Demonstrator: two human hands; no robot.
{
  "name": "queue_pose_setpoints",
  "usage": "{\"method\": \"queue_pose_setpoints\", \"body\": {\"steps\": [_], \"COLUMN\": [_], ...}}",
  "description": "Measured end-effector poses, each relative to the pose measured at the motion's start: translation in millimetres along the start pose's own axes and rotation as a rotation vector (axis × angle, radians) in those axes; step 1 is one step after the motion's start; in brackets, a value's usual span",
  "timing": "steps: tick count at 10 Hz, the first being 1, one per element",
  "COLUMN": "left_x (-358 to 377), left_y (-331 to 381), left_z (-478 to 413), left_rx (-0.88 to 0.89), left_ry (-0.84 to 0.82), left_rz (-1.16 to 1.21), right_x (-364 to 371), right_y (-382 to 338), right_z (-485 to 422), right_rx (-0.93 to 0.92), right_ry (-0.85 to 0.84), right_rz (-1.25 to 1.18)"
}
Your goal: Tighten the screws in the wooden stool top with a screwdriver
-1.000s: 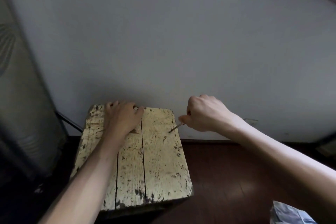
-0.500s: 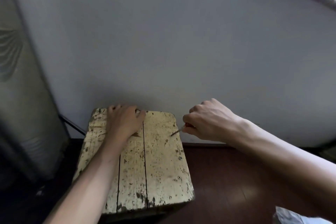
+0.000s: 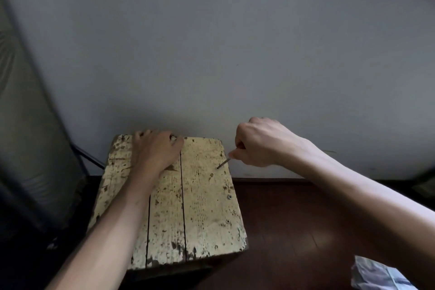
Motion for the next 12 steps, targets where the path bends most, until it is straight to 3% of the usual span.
{"method": "queue_pose_setpoints", "body": {"steps": [7,9,10,11,12], "left_x": [6,5,0,-24,-43], "left_y": [-1,-8,-16,-37,-97], "left_z": [0,-8,-9,-3,47], "left_rx": [0.020,-0.050,-0.116,-0.188,-0.213], "left_ry": [0.101,0.142,0.117,0.074,0.164], "left_rz": [0.031,0.252,0.664,0.867,0.786], "right_x": [39,84,108,129,128], "right_y": [46,64,77,94,130], "right_z": [41,51,62,78,105], "right_rx": [0.065,0.115,0.065,0.067,0.256], "right_ry": [0.159,0.063,0.053,0.220,0.430], "right_rz": [-0.089,-0.145,-0.490,-0.889,-1.189]}}
Point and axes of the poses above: each hand's wrist, its own z-axis away from the middle knuckle, its own x-axis out of the palm, y = z × x, the point moved 4 cm from there along -z, towards the middle knuckle, and after that the axes turned 9 degrees about -z, right-handed, at the moved point
